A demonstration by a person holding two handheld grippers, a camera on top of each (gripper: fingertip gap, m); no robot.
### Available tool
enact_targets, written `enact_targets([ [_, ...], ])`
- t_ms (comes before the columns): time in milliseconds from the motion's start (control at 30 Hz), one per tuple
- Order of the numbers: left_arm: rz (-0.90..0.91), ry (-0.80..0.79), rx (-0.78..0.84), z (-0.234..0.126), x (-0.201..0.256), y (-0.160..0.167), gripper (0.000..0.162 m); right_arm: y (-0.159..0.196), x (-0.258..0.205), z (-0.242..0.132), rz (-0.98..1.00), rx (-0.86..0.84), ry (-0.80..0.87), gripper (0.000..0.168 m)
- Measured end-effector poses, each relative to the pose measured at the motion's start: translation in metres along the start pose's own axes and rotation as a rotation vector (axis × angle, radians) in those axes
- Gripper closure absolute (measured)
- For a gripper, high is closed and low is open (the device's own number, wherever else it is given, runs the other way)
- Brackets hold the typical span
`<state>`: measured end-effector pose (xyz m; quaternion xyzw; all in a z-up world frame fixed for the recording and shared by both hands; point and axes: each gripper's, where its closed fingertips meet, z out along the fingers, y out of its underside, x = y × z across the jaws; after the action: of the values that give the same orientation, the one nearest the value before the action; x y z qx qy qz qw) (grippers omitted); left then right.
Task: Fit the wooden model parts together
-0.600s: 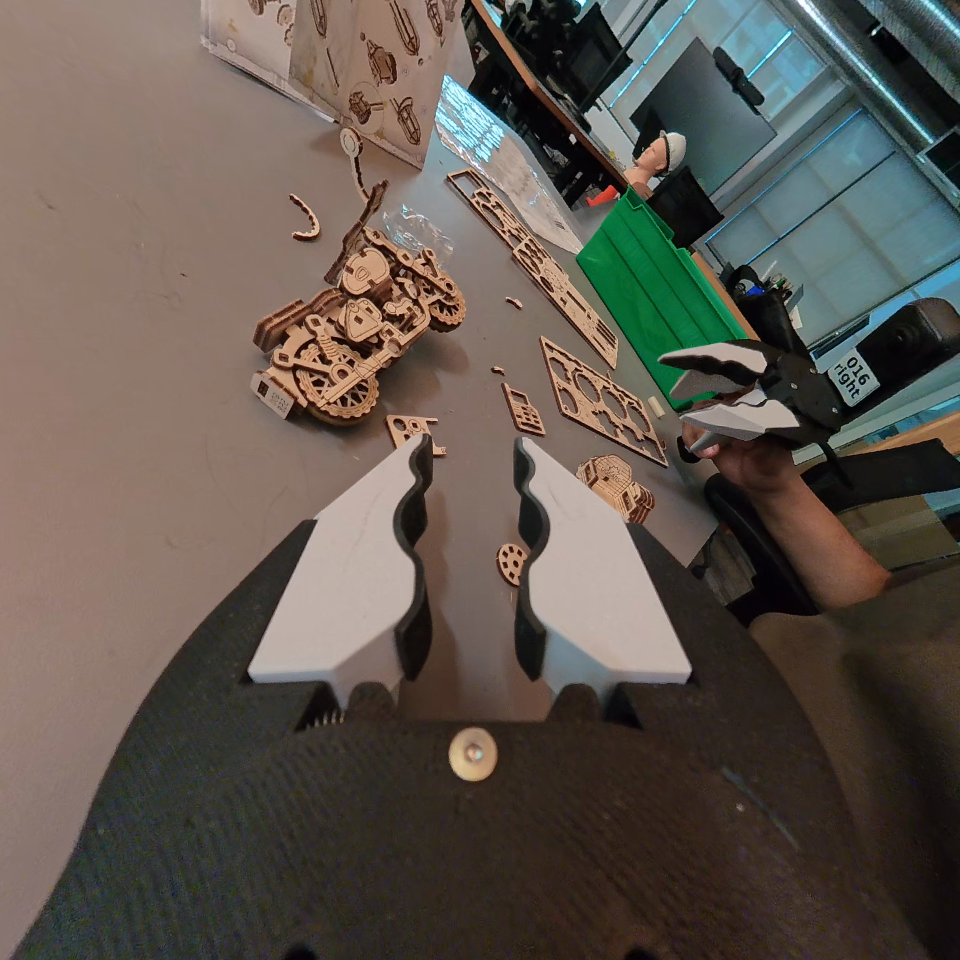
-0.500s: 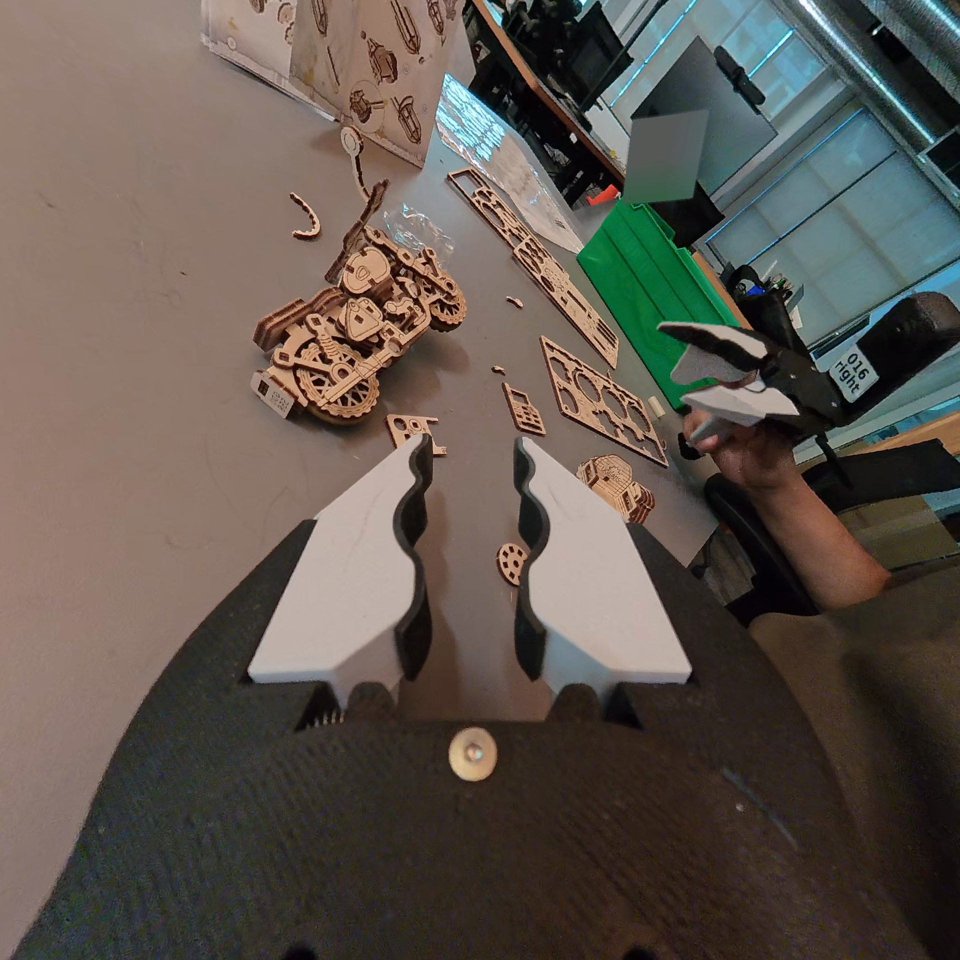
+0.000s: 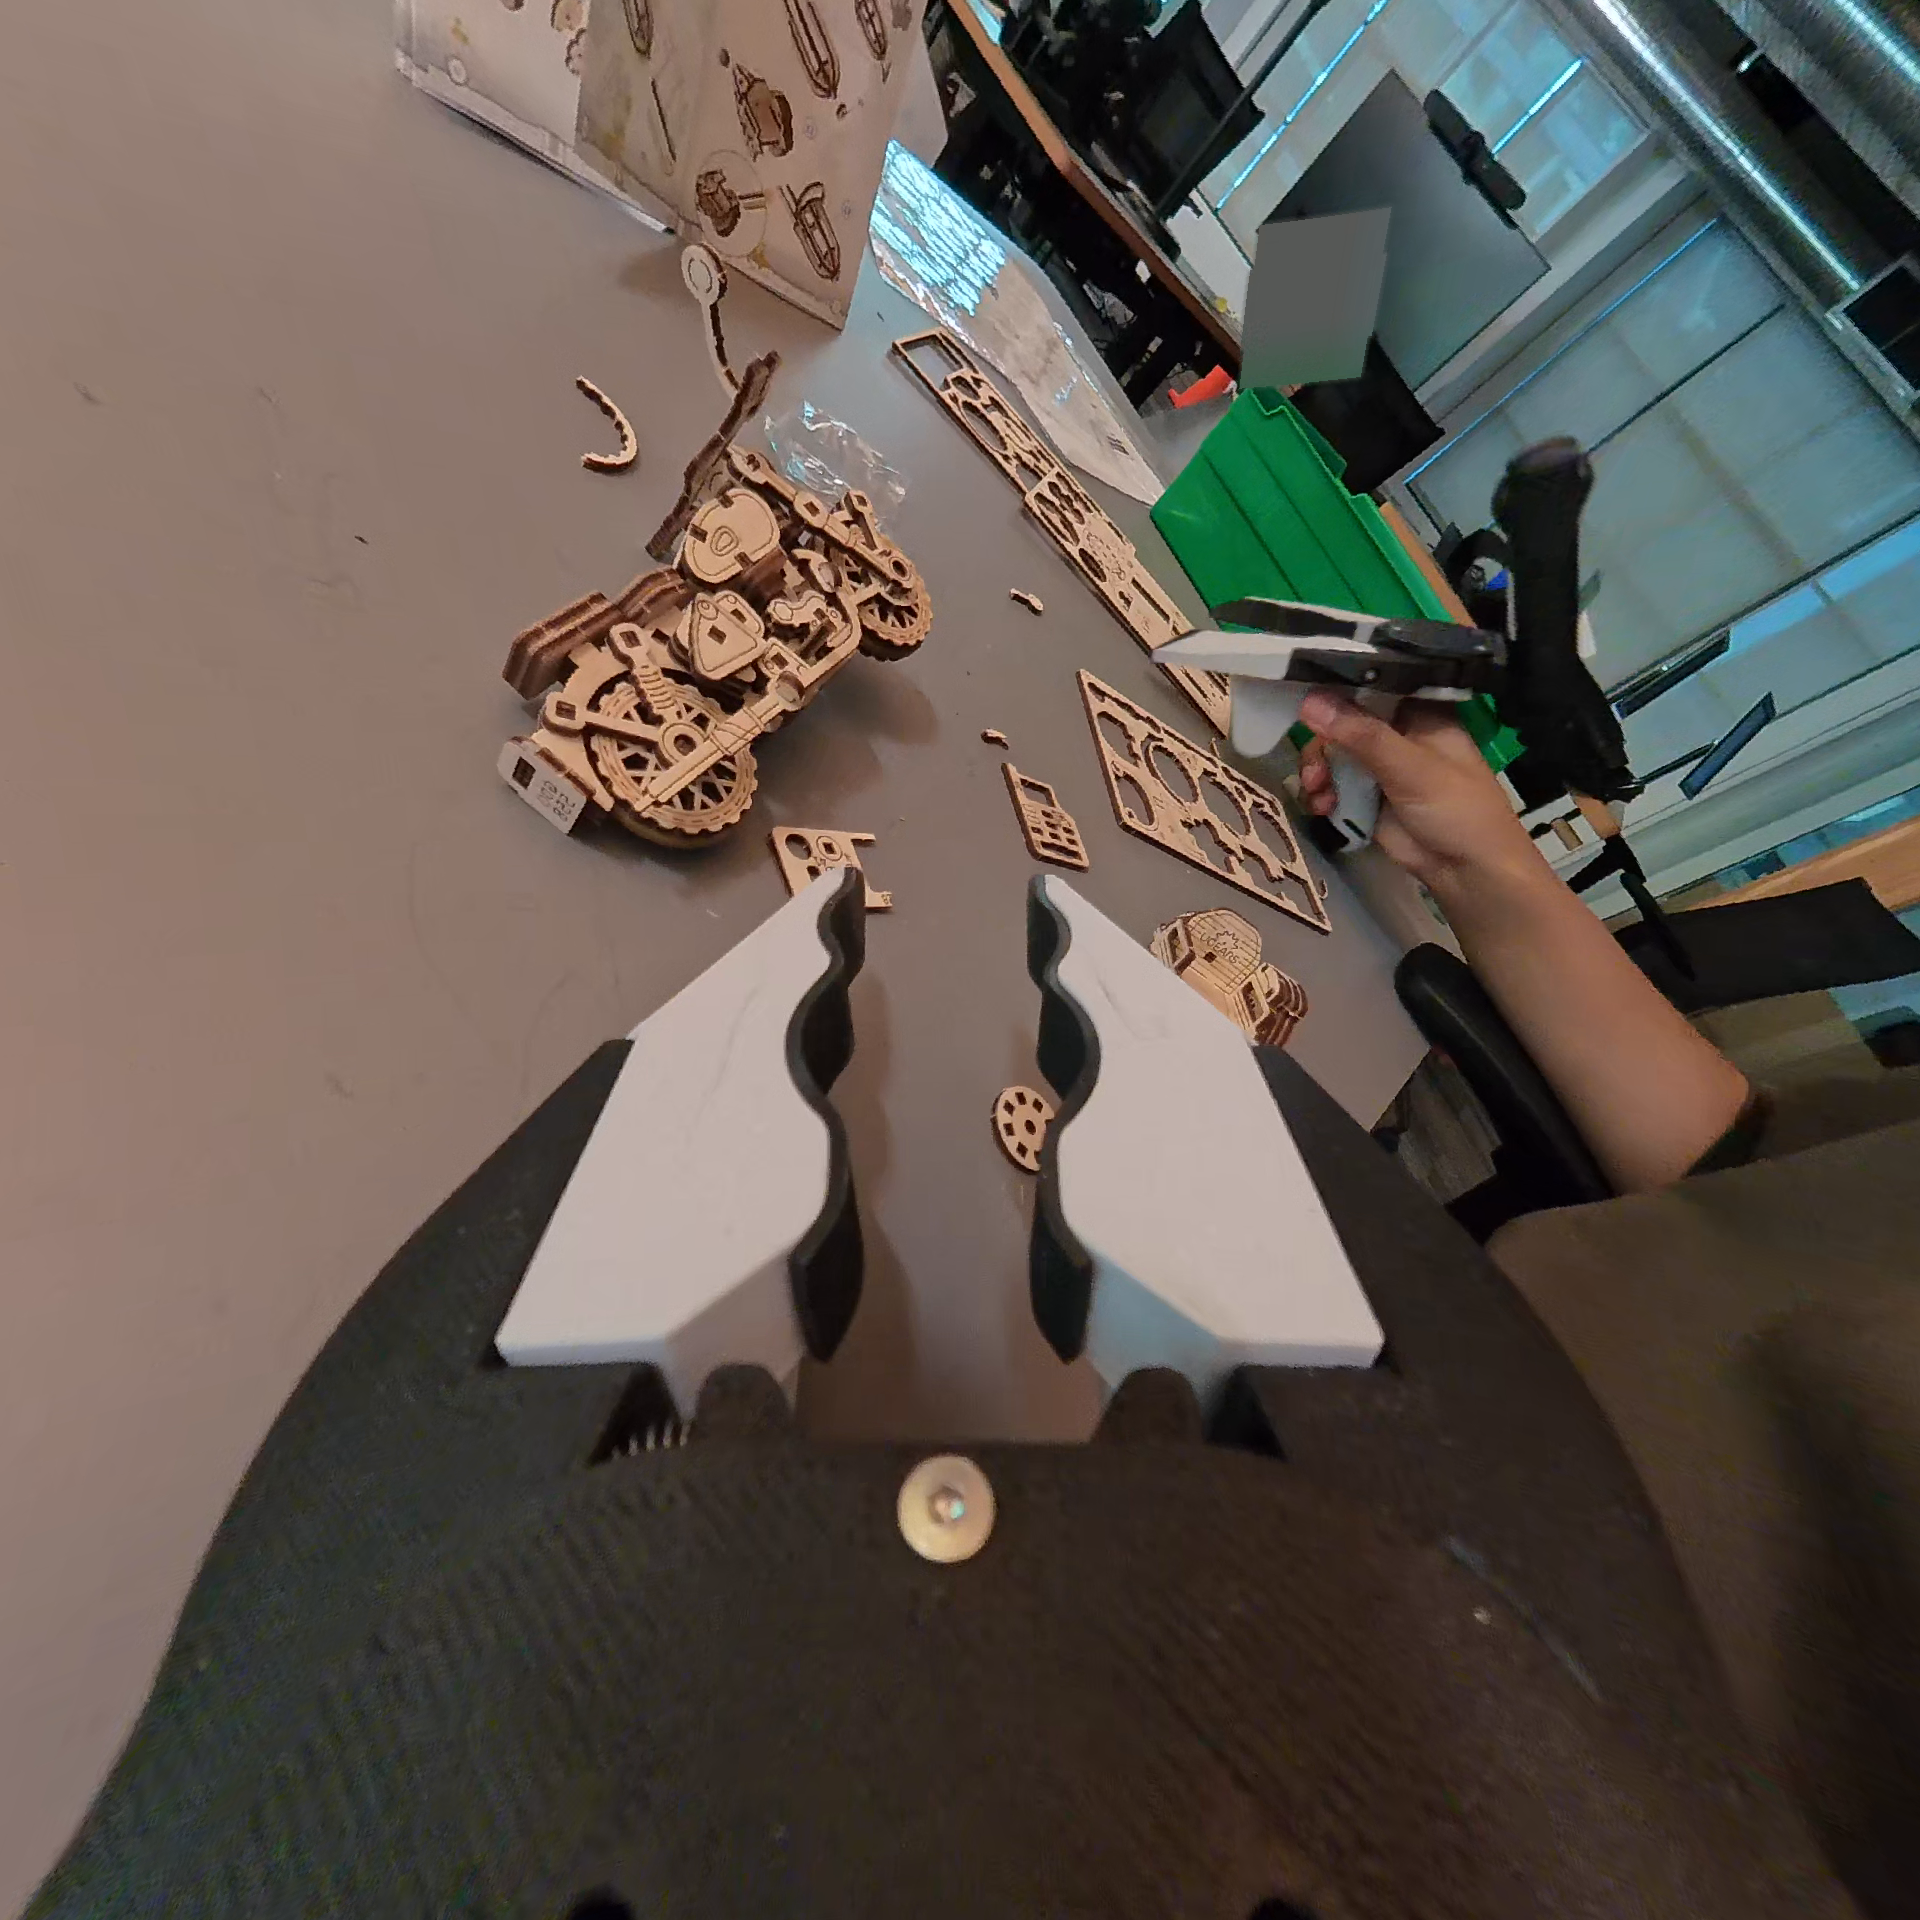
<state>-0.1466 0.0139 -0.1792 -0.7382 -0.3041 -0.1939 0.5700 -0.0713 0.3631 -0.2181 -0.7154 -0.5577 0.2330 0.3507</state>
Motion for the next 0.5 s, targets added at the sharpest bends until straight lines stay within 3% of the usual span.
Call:
enact_targets([
  [200, 0.015, 0.002, 0.004, 0.0, 0.002, 0.0, 0.133, 0.008, 0.001, 0.007, 0.011, -0.08, -0.062, 0.056],
  [267, 0.016, 0.001, 0.0, 0.0, 0.002, 0.001, 0.133, 0.007, 0.002, 0.004, 0.012, -0.074, -0.083, 0.076],
  [500, 0.036, -0.001, 0.007, 0.0, 0.004, 0.0, 0.133, 0.004, -0.005, -0.003, -0.006, -0.057, -0.132, 0.076],
])
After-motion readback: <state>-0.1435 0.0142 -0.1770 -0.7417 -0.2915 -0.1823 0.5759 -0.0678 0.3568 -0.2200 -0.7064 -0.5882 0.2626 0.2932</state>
